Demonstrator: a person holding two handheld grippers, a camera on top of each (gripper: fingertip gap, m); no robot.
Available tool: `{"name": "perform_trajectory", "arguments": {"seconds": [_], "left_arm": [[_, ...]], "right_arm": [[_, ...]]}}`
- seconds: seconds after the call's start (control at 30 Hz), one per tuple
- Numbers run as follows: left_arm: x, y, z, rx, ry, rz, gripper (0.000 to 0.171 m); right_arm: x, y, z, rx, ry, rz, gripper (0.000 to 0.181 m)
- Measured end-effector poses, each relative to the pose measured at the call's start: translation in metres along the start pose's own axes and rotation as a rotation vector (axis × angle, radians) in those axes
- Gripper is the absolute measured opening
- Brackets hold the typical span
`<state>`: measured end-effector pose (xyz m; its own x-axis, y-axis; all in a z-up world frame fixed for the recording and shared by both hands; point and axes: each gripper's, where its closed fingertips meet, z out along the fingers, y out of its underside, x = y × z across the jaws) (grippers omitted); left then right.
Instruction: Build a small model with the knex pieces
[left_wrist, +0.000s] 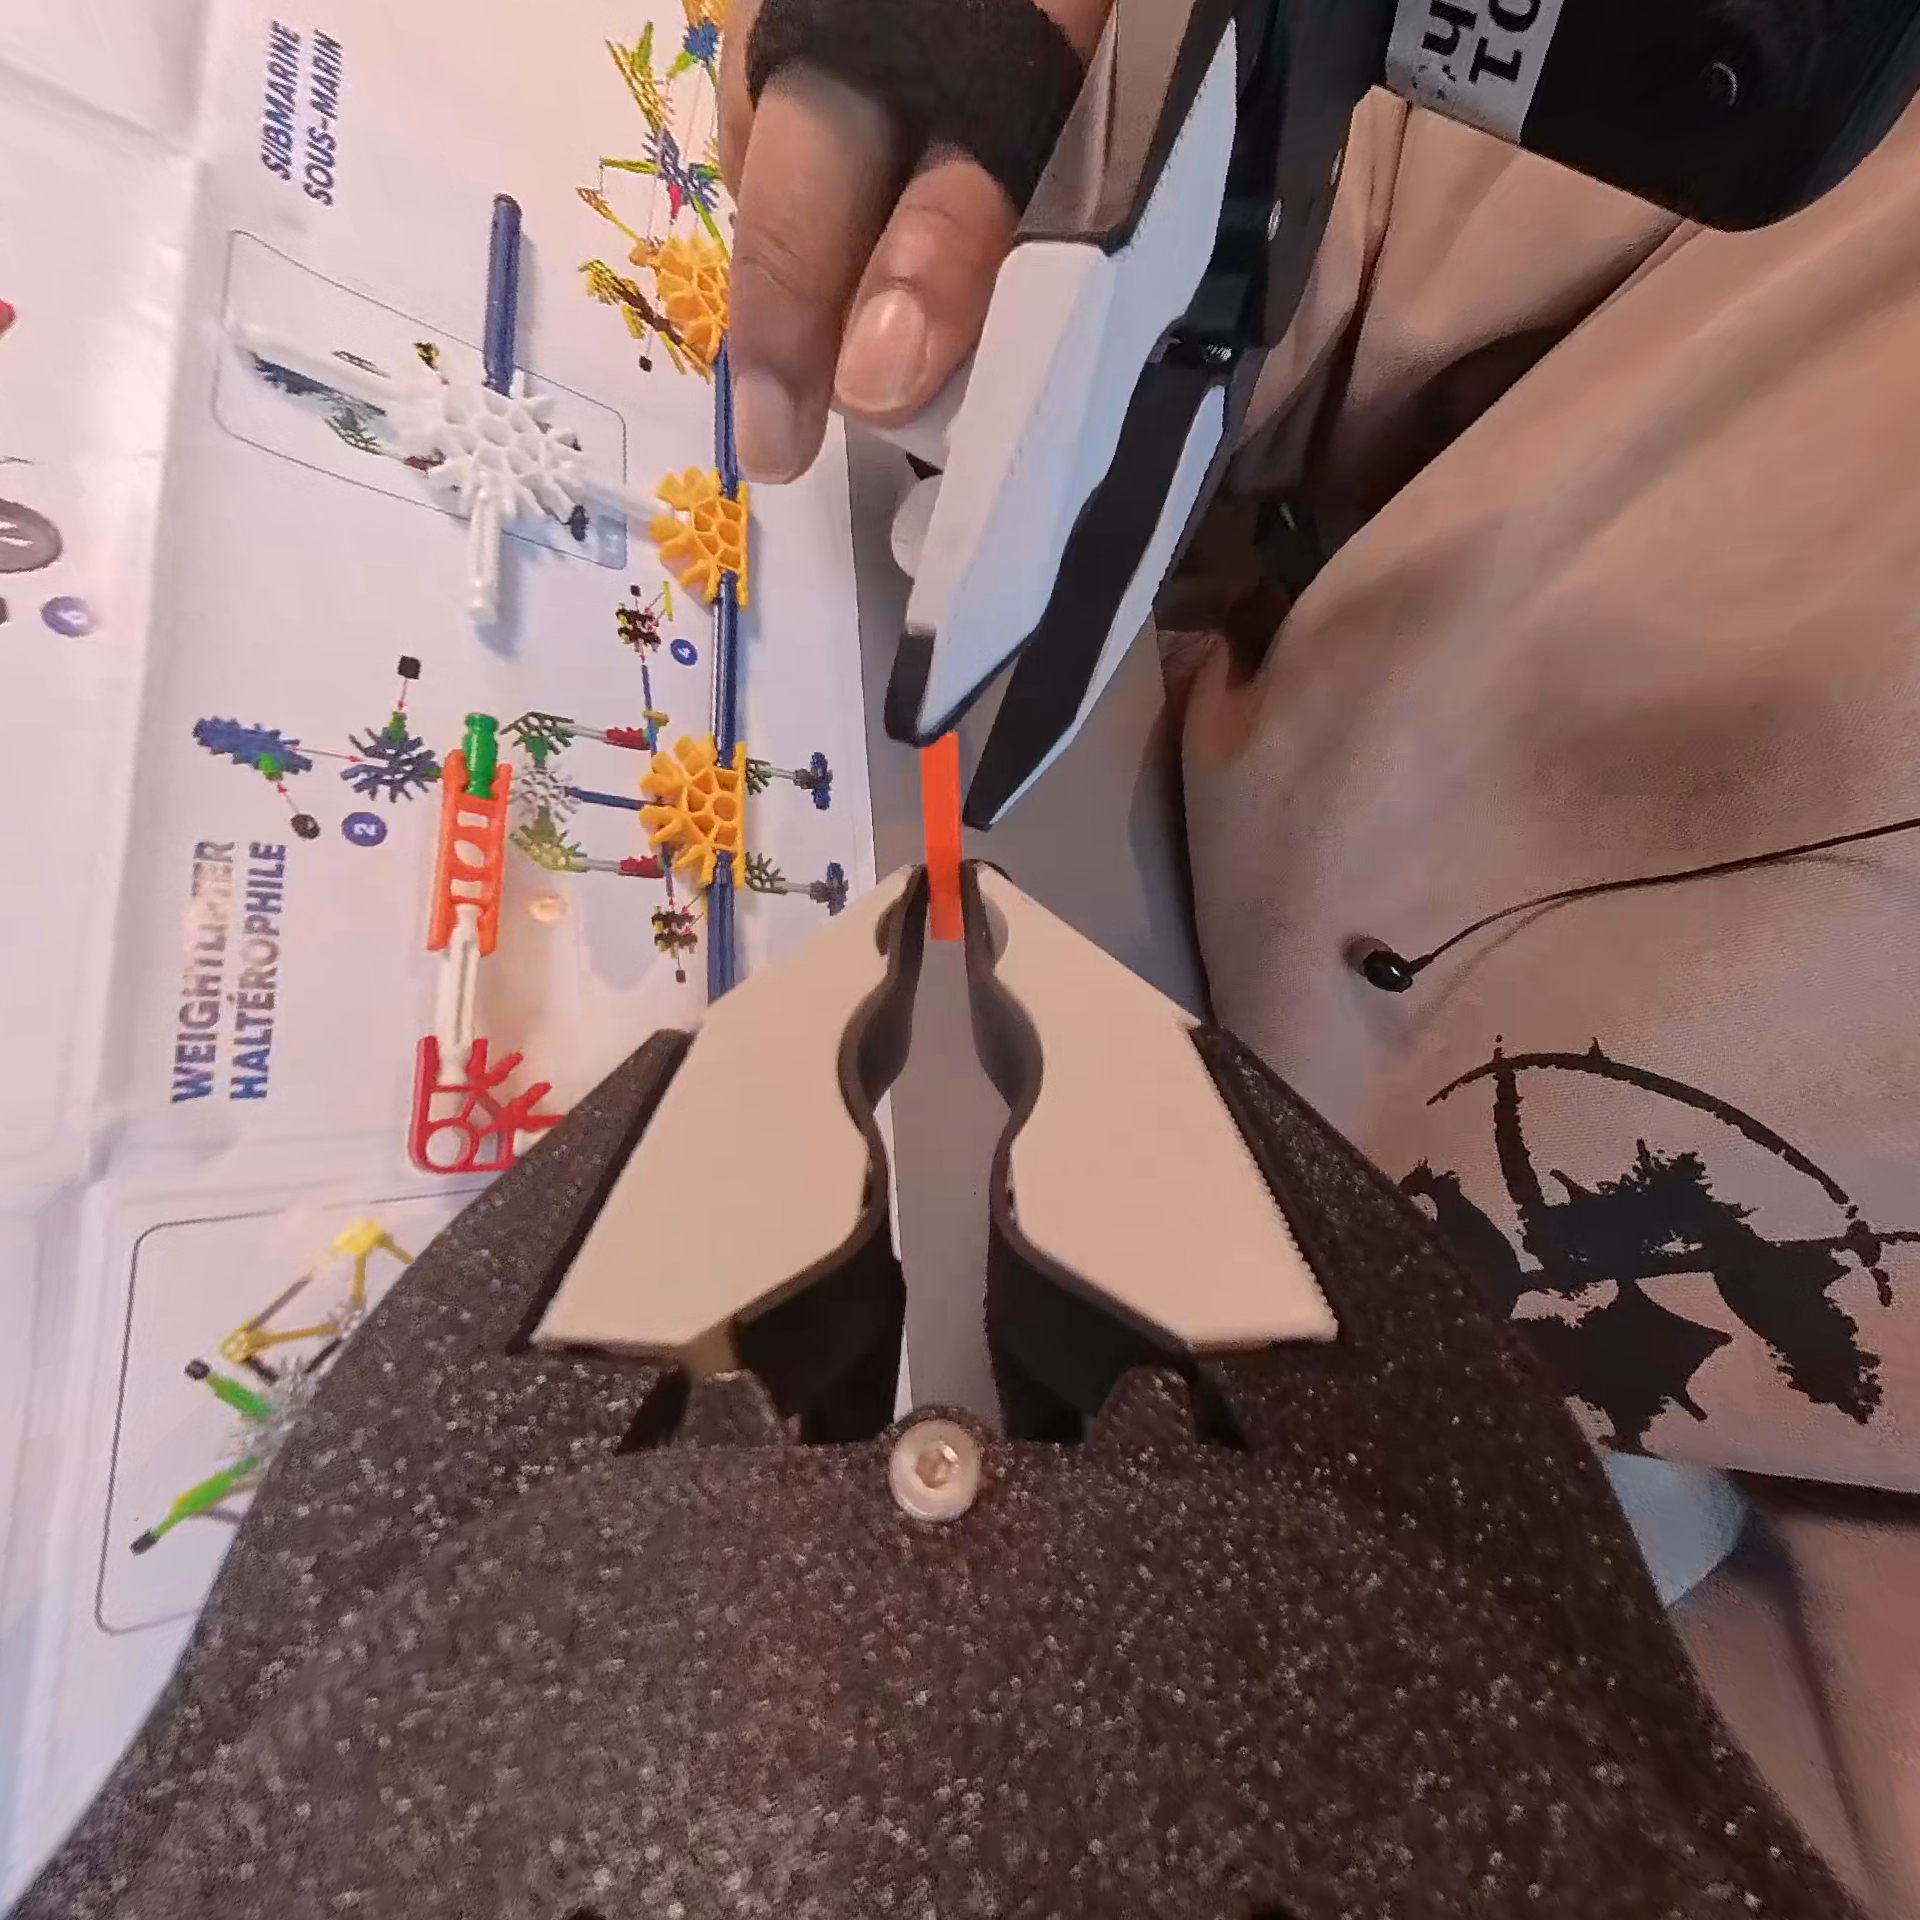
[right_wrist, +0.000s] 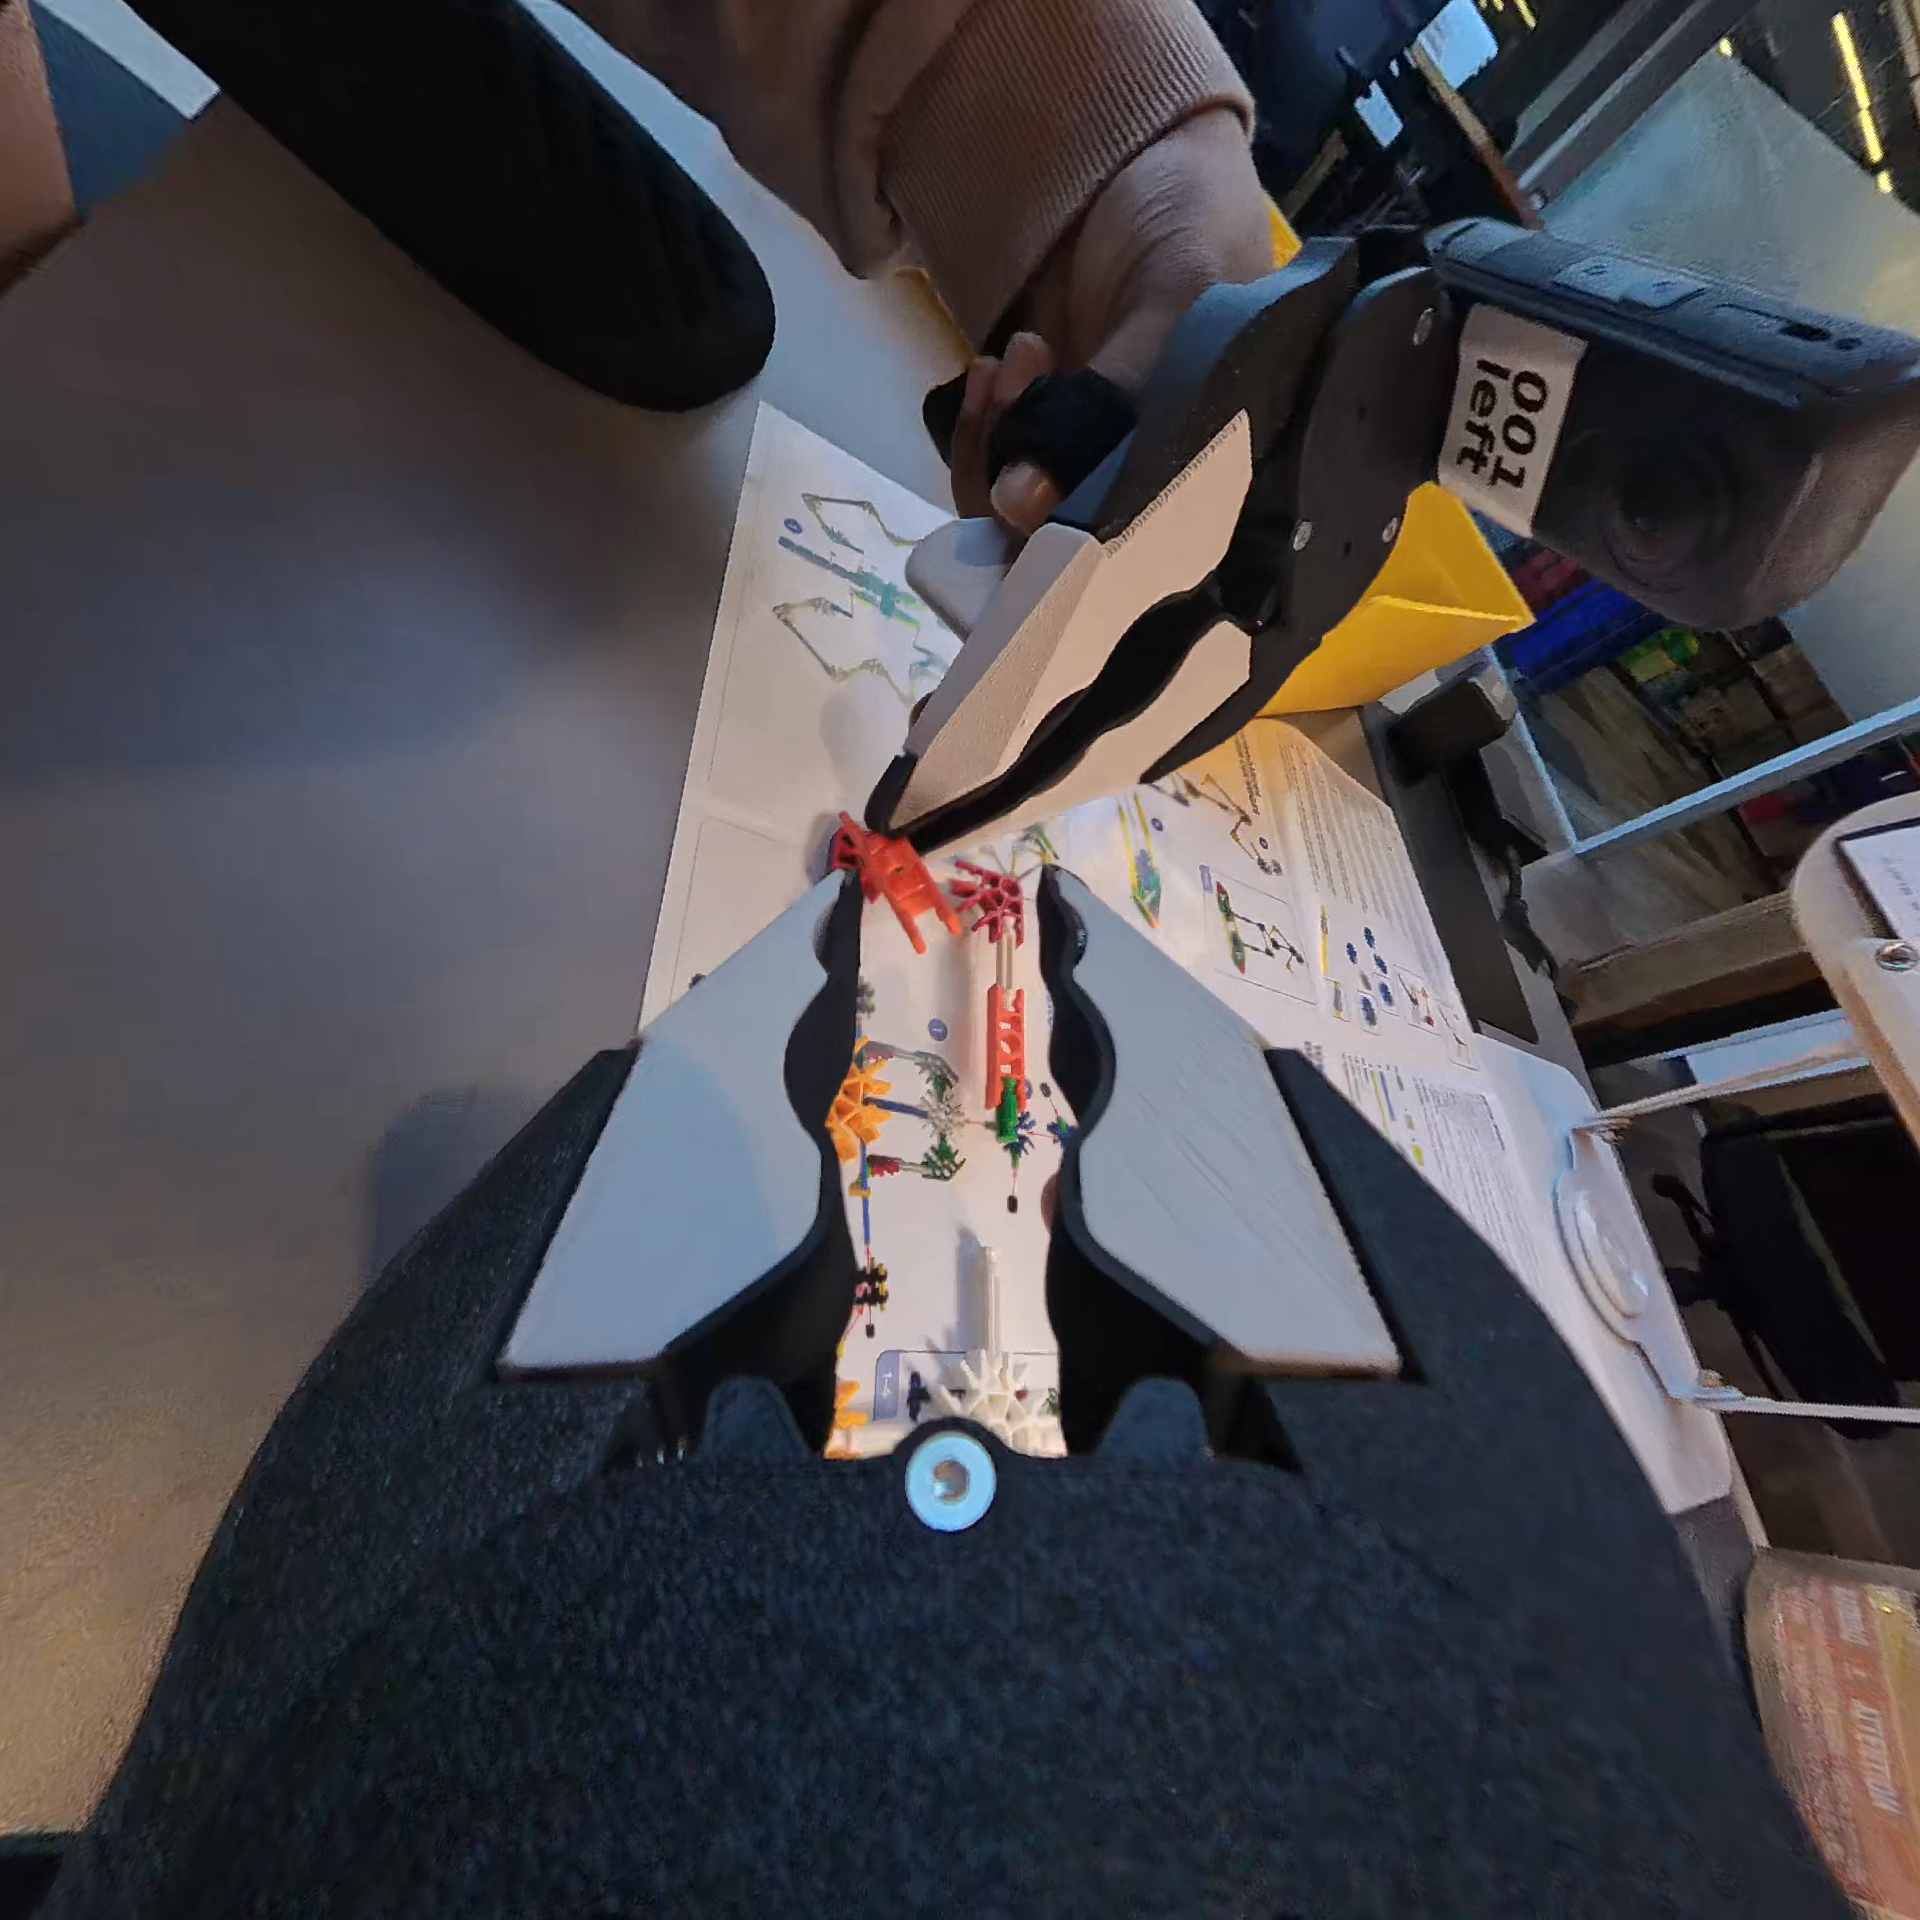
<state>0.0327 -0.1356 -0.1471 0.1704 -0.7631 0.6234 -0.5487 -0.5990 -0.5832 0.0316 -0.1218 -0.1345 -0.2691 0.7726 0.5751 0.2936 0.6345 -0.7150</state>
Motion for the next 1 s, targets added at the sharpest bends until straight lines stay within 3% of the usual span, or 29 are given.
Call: {"name": "perform_trajectory", "arguments": {"seconds": [0.17,0.23,0.37,0.47,0.53,0.63,0.73,0.8,1.0], "left_arm": [[0.000,0.001,0.010,0.002,0.044,-0.011,0.004],[-0.001,-0.003,0.008,0.038,0.050,-0.022,0.004],[-0.006,-0.014,0.002,0.137,0.016,-0.013,0.004],[-0.024,-0.024,-0.010,0.211,-0.153,0.042,0.013],[-0.038,-0.026,-0.022,0.239,-0.302,0.117,0.017],[-0.073,-0.014,-0.040,0.193,-0.584,0.221,0.024],[-0.088,0.015,-0.037,0.054,-0.636,0.231,0.031],[-0.091,0.022,-0.033,0.037,-0.637,0.237,0.029],[-0.085,0.007,-0.015,0.065,-0.650,0.364,0.024]], "right_arm": [[-0.015,0.006,0.005,-0.027,-0.077,0.008,0.018],[-0.018,0.008,0.006,-0.034,-0.091,0.020,0.010],[-0.006,0.011,0.002,-0.014,-0.078,0.133,0.009],[0.012,0.023,-0.007,-0.014,-0.037,0.259,0.009],[0.029,0.047,-0.012,-0.086,0.012,0.365,0.009],[0.037,0.084,-0.016,-0.196,0.020,0.503,0.009],[0.030,0.093,-0.011,-0.226,-0.045,0.569,0.009],[0.023,0.092,-0.006,-0.245,-0.097,0.555,0.009],[0.014,0.097,0.007,-0.319,-0.193,0.517,0.009]]}}
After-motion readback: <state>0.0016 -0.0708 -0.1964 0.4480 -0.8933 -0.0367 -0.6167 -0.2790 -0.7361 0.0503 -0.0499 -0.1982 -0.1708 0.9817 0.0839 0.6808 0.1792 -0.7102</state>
